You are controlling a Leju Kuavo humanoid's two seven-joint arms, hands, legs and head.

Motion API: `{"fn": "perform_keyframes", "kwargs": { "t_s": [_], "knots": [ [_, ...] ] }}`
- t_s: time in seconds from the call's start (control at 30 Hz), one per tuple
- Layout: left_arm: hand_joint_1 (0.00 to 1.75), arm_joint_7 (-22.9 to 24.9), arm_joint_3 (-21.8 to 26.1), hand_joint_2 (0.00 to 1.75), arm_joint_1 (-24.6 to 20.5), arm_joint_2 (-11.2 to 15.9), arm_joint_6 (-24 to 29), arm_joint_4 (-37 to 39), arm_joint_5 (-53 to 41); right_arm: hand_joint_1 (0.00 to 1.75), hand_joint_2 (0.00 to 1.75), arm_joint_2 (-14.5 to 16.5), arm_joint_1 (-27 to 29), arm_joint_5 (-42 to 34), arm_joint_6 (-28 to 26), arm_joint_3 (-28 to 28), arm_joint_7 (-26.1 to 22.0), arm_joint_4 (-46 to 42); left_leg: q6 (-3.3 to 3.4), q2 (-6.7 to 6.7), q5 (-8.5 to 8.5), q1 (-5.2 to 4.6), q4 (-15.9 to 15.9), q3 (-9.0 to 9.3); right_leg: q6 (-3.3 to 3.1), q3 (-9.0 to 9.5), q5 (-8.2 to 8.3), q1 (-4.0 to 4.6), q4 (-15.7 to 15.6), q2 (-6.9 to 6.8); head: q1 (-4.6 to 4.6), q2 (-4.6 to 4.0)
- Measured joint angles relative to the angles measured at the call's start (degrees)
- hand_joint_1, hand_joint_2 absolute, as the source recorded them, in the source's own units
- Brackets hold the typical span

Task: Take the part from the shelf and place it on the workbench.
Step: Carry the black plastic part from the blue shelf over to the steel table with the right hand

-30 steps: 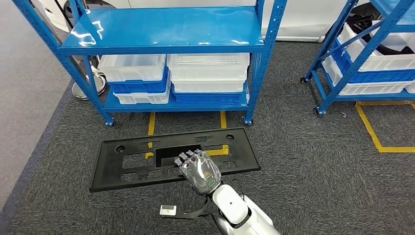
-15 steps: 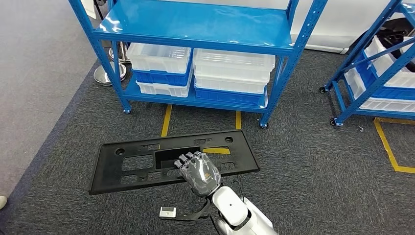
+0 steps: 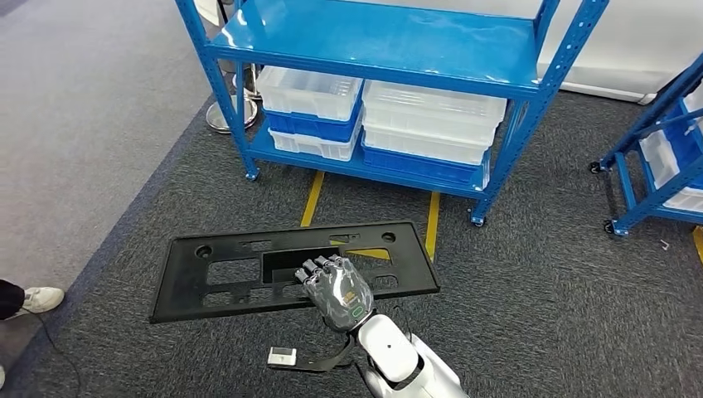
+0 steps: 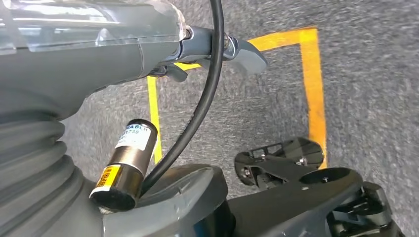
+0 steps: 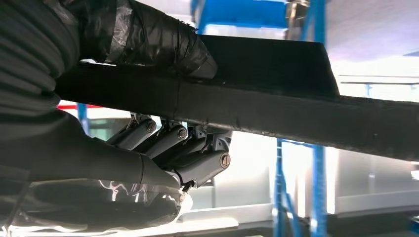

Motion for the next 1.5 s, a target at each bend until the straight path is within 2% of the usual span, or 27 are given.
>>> {"fn": "perform_keyframes", "kwargs": {
  "t_s": [0.07,0.13,0.23,0.27,0.33,0.4,0.43,0.47,0.53,0.6,0.67,0.73,0.8,0.87,0.93,0.97,1.0,1.07,1.13,1.17,1.23,1.27,1.33,1.37,1.43,1.47,1.5],
  "knots": [
    [0.0,0.05,-0.02,1.75,-0.05,0.04,0.01,0.0,-0.02,1.73,1.75,0.02,0.02,0.01,0.0,-0.02,0.0,-0.07,0.22,1.6,3.16,-0.21,-7.67,4.28,0.23,-0.17,-0.12,0.14,0.4,-0.99,0.0,0.0],
    [0.0,0.09,-0.04,1.75,-0.17,0.07,0.01,0.0,-0.07,1.73,1.75,0.03,0.02,0.03,0.01,-0.1,0.01,-0.16,0.93,2.74,4.31,-0.59,-12.21,6.54,0.68,-0.26,-0.14,0.45,0.65,-1.78,0.03,0.0],
    [0.0,0.14,-0.08,1.75,0.04,0.08,0.02,0.0,-0.09,1.73,1.75,0.04,0.08,0.17,0.02,-0.23,0.01,-0.37,2.19,1.75,4.81,-0.65,-12.87,6.27,1.54,-0.25,0.02,0.53,0.64,-2.59,0.04,0.0],
    [0.0,0.14,-0.09,1.75,0.12,0.08,0.02,0.0,-0.09,1.73,1.75,0.04,0.09,0.23,0.02,-0.27,0.01,-0.48,2.64,1.34,5.17,-0.52,-13.11,6.2,1.88,-0.44,-0.54,0.43,1.15,-1.92,0.05,0.0],
    [0.0,0.13,-0.1,1.75,0.08,0.06,0.02,0.0,-0.09,1.73,1.75,0.01,0.15,0.31,0.02,-0.37,0.01,-0.63,3.45,0.57,5.88,-0.27,-13.48,5.89,2.44,-2.25,-3.85,0.21,5.56,0.54,0.08,0.0],
    [0.0,0.12,-0.11,1.75,-0.01,0.05,0.02,0.0,-0.09,1.73,1.75,-0.1,0.41,0.33,0.03,-0.47,0.01,-0.64,3.78,-0.37,6.3,-0.29,-13.43,5.26,2.69,-5.33,-8.01,0.12,13.17,2.25,0.09,0.0],
    [0.0,0.11,-0.11,1.75,0.02,0.04,0.02,0.0,-0.09,1.73,1.75,-0.17,0.59,0.33,0.04,-0.51,0.01,-0.62,3.77,-0.93,6.45,-0.29,-13.35,4.99,2.75,-6.31,-8.96,0.09,15.85,2.42,0.09,0.0],
    [0.0,0.11,-0.11,1.75,0.09,0.04,0.01,0.0,-0.09,1.73,1.75,-0.21,0.72,0.33,0.06,-0.52,0.01,-0.62,3.71,-1.52,6.58,-0.29,-13.22,4.75,2.76,-6.33,-8.75,0.03,16.49,2.49,0.08,0.0],
    [0.0,0.07,-0.13,1.75,0.15,0.02,-0.02,0.0,-0.09,1.73,1.75,-0.24,0.79,0.37,0.09,-0.55,0.01,-0.63,3.52,-2.82,6.7,-0.26,-12.81,4.42,2.69,-3.26,-5.64,-0.23,11.54,3.01,0.08,0.0],
    [0.0,0.0,-0.2,1.75,0.03,-0.03,-0.05,0.0,-0.11,1.73,1.75,-0.24,0.76,0.43,0.14,-0.69,0.01,-0.69,3.11,-4.04,6.74,-0.3,-12.21,3.98,2.51,0.62,-3.18,-0.63,4.27,5.44,0.07,0.0],
    [0.0,-0.04,-0.29,1.75,-0.09,-0.03,-0.08,0.0,-0.19,1.73,1.75,-0.27,0.81,0.51,0.25,-0.88,0.01,-0.78,2.34,-5.11,7.02,-0.33,-11.96,3.36,2.24,1.86,-2.79,-0.71,1.37,7.04,0.07,0.0],
    [0.0,-0.05,-0.44,1.75,0.03,-0.01,-0.09,0.02,-0.32,1.73,1.75,-0.31,0.85,0.61,0.37,-0.95,0.07,-0.91,1.47,-5.85,7.41,-0.16,-12.16,2.91,1.64,1.78,-2.4,-0.58,1.09,6.1,0.07,0.0],
    [0.0,-0.02,-0.56,1.75,0.15,0.01,-0.11,0.05,-0.52,1.73,1.75,-0.31,0.83,0.66,0.45,-1.01,0.16,-1.19,0.88,-4.03,6.31,-0.19,-10.61,2.03,0.75,1.82,-1.92,-0.68,0.62,4.79,-0.09,0.0],
    [0.0,0.0,-0.6,1.75,0.0,0.01,-0.14,0.07,-0.73,1.73,1.75,-0.32,0.86,0.68,0.59,-1.14,0.2,-1.41,0.55,-1.26,2.88,-0.3,-4.8,-0.47,0.23,1.75,-1.68,-0.63,0.39,3.25,-0.26,0.0],
    [0.0,-0.04,-0.61,1.75,-0.19,0.0,-0.15,0.07,-0.89,1.73,1.75,-0.38,1.03,0.68,0.72,-1.27,0.28,-1.45,0.3,-0.37,-0.28,-0.2,2.26,-3.29,0.13,1.57,-1.67,-0.36,0.41,1.54,-0.27,0.0],
    [0.0,-0.06,-0.61,1.75,-0.22,0.0,-0.16,0.07,-0.93,1.73,1.75,-0.42,1.12,0.68,0.77,-1.31,0.35,-1.44,0.27,-0.22,-0.57,-0.18,3.72,-3.62,0.12,1.52,-1.68,-0.25,0.43,0.74,-0.28,0.0],
    [0.0,-0.06,-0.62,1.75,-0.2,0.0,-0.16,0.07,-0.96,1.73,1.75,-0.44,1.17,0.68,0.78,-1.33,0.43,-1.43,0.32,-0.08,0.2,-0.17,2.9,-2.78,0.12,1.5,-1.68,-0.18,0.44,0.03,-0.27,0.0],
    [0.0,-0.04,-0.63,1.75,-0.15,0.0,-0.16,0.07,-0.96,1.73,1.75,-0.44,1.16,0.68,0.81,-1.34,0.53,-1.52,0.75,1.03,3.47,-0.29,-4.49,1.66,0.18,1.61,-1.72,-0.06,0.46,-1.15,-0.27,0.0],
    [0.0,-0.07,-0.64,1.75,-0.32,0.0,-0.16,0.07,-0.97,1.73,1.75,-0.45,1.11,0.68,0.81,-1.39,0.57,-1.67,1.42,3.07,5.18,-0.87,-11.12,5.21,0.45,1.58,-1.78,0.29,0.53,-2.12,-0.26,0.0],
    [0.0,-0.09,-0.65,1.75,-0.42,0.0,-0.16,0.07,-0.97,1.73,1.75,-0.45,1.1,0.68,0.81,-1.44,0.6,-1.71,1.72,3.66,5.21,-1.13,-12.37,5.71,0.63,1.54,-1.78,0.44,0.54,-2.59,-0.25,0.0],
    [0.0,-0.13,-0.67,1.75,-0.39,0.01,-0.19,0.07,-0.95,1.73,1.75,-0.44,1.08,0.68,0.81,-1.51,0.64,-1.82,2.34,2.99,5.37,-1.23,-12.75,5.58,1.15,1.6,-1.7,0.59,0.4,-3.5,-0.22,0.0],
    [0.0,-0.13,-0.68,1.75,-0.29,0.0,-0.2,0.07,-0.92,1.73,1.75,-0.44,1.06,0.69,0.83,-1.52,0.64,-1.9,2.66,2.49,5.62,-1.08,-13.05,5.59,1.47,1.66,-1.92,0.52,0.52,-3.22,-0.21,0.0],
    [0.0,-0.13,-0.68,1.75,-0.29,-0.03,-0.2,0.07,-0.83,1.73,1.75,-0.44,0.92,0.7,0.87,-1.55,0.64,-2.12,3.43,1.5,6.21,-0.72,-13.66,5.62,2.03,0.62,-4.01,0.31,3.18,-0.79,-0.19,0.0],
    [0.0,-0.14,-0.68,1.75,-0.39,-0.05,-0.21,0.07,-0.79,1.73,1.75,-0.48,0.88,0.7,0.9,-1.6,0.64,-2.17,3.67,1.02,6.39,-0.64,-13.76,5.53,2.17,-0.7,-5.82,0.15,6.17,0.78,-0.18,0.0],
    [0.0,-0.15,-0.68,1.75,-0.58,-0.07,-0.24,0.07,-0.77,1.73,1.75,-0.64,0.93,0.7,0.94,-1.68,0.63,-2.14,3.94,-0.16,6.56,-0.64,-13.7,5.22,2.28,-4.18,-9.18,0.08,13.6,2.23,-0.18,0.0],
    [0.0,-0.15,-0.68,1.75,-0.55,-0.08,-0.26,0.07,-0.76,1.73,1.75,-0.76,1.0,0.7,0.96,-1.71,0.62,-2.09,3.96,-0.81,6.6,-0.64,-13.62,5.13,2.33,-5.21,-9.56,0.07,15.75,2.38,-0.18,0.0],
    [0.0,-0.15,-0.68,1.75,-0.49,-0.09,-0.26,0.07,-0.76,1.73,1.75,-0.84,1.04,0.7,0.97,-1.71,0.62,-2.05,3.94,-1.5,6.61,-0.64,-13.48,5.07,2.34,-5.37,-8.89,0.02,16.03,2.47,-0.19,0.0]
  ]
}}
